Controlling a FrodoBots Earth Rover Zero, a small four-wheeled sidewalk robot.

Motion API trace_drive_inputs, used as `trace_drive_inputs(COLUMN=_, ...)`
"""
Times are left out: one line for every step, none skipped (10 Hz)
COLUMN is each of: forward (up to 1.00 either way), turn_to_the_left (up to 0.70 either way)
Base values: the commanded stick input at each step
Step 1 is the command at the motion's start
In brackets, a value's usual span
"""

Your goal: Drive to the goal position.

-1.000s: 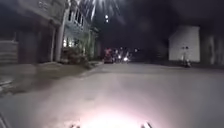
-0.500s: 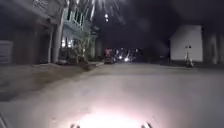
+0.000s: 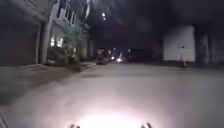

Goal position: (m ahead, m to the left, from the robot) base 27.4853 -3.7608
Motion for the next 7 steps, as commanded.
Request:
trace_drive_inputs(forward=0.70, turn_to_the_left=0.00)
trace_drive_inputs(forward=0.70, turn_to_the_left=0.00)
trace_drive_inputs(forward=0.70, turn_to_the_left=0.00)
trace_drive_inputs(forward=0.70, turn_to_the_left=0.00)
trace_drive_inputs(forward=0.70, turn_to_the_left=0.00)
trace_drive_inputs(forward=0.70, turn_to_the_left=0.00)
trace_drive_inputs(forward=0.70, turn_to_the_left=0.00)
